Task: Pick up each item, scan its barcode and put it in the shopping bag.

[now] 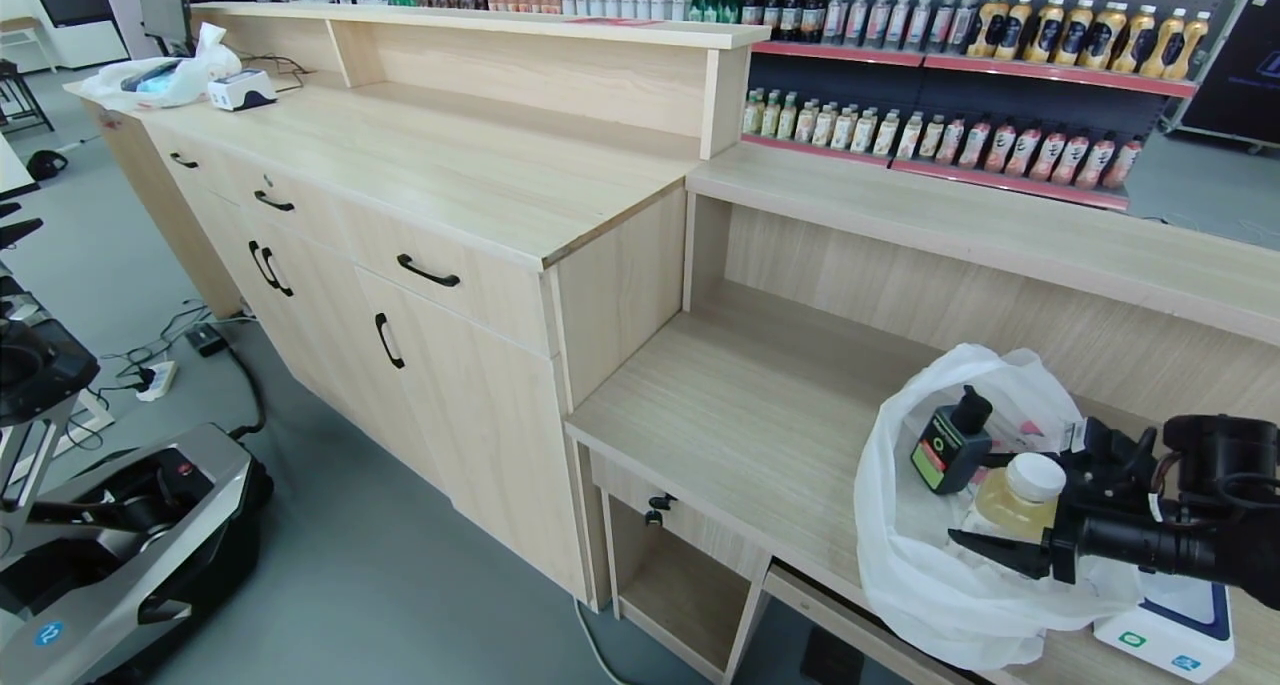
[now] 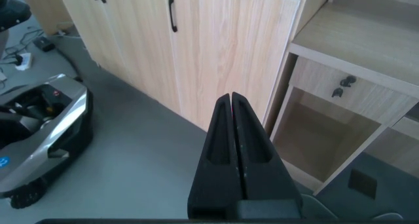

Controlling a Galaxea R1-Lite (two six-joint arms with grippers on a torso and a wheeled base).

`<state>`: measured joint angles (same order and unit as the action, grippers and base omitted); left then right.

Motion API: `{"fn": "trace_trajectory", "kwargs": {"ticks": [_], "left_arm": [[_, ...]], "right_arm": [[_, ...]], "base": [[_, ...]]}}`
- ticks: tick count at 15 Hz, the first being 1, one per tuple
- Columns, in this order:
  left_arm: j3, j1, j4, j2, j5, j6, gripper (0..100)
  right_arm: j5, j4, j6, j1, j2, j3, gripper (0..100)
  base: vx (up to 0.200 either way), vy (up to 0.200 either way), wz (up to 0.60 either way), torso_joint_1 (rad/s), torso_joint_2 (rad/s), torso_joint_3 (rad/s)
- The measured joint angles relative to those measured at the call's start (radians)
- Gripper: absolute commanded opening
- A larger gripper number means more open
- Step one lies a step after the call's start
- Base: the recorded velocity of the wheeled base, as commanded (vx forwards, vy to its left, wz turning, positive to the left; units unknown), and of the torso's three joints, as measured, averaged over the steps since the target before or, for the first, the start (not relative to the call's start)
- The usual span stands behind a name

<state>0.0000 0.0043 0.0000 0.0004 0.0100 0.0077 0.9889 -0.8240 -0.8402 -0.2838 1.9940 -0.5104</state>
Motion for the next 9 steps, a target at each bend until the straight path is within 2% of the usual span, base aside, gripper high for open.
{"fn": "trace_trajectory", "kwargs": {"ticks": [9], "left_arm": [[0.000,0.000,0.000,0.000,0.000,0.000,0]], "right_arm": [[-0.011,0.030,0.168,-0.019,-0.373,-0.009,100]], "base": [[0.000,0.000,0.00,0.000,0.00,0.000]]}}
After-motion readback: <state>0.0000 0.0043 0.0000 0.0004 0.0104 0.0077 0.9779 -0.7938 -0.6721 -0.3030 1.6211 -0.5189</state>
